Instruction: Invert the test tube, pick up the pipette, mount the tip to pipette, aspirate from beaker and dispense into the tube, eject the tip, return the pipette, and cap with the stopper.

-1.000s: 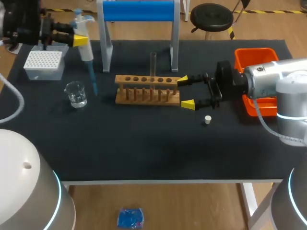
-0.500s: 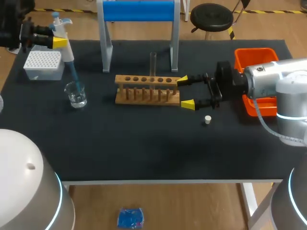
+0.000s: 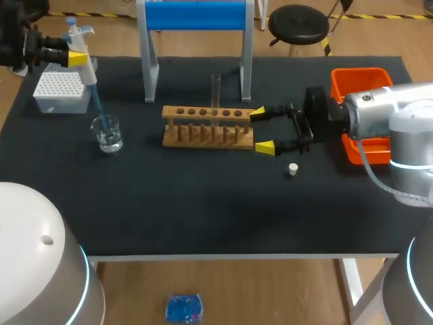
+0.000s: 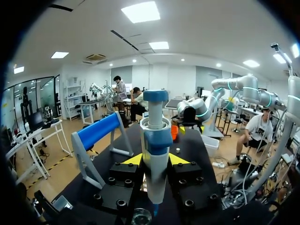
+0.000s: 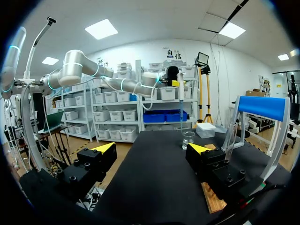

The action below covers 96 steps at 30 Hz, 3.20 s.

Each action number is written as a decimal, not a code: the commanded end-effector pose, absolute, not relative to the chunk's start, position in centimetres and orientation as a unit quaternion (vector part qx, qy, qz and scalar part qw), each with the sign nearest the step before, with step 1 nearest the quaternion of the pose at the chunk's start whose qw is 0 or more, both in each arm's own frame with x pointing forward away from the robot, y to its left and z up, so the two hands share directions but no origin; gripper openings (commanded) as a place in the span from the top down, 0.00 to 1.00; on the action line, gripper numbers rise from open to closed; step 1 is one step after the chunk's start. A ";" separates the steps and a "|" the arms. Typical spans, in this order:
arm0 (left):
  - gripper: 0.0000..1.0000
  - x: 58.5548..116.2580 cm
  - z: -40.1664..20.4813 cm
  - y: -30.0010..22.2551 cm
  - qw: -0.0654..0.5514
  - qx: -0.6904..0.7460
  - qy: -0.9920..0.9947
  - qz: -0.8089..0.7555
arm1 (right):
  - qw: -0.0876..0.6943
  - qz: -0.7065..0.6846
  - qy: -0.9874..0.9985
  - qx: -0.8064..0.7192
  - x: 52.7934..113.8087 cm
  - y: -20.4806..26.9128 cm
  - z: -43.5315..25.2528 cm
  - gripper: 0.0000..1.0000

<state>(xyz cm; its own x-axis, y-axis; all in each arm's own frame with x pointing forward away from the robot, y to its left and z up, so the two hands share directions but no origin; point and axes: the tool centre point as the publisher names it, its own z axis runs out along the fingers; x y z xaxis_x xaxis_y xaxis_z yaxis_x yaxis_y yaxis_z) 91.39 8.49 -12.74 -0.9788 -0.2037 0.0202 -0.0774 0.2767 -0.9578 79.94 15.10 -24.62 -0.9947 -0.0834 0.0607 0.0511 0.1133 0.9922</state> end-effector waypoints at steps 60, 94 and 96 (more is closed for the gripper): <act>1.00 95.1 -13.0 9.5 0.052 -0.082 0.803 -0.588 | 0.026 -0.630 -0.776 0.000 77.3 20.4 -25.0 0.00; 1.00 95.1 -13.0 9.5 0.052 -0.082 0.803 -0.588 | -0.041 -0.560 -0.825 -0.069 78.4 35.8 -30.4 0.00; 1.00 95.1 -13.0 9.5 0.052 -0.082 0.803 -0.588 | -0.044 -0.555 -0.828 -0.065 78.5 36.1 -30.5 0.00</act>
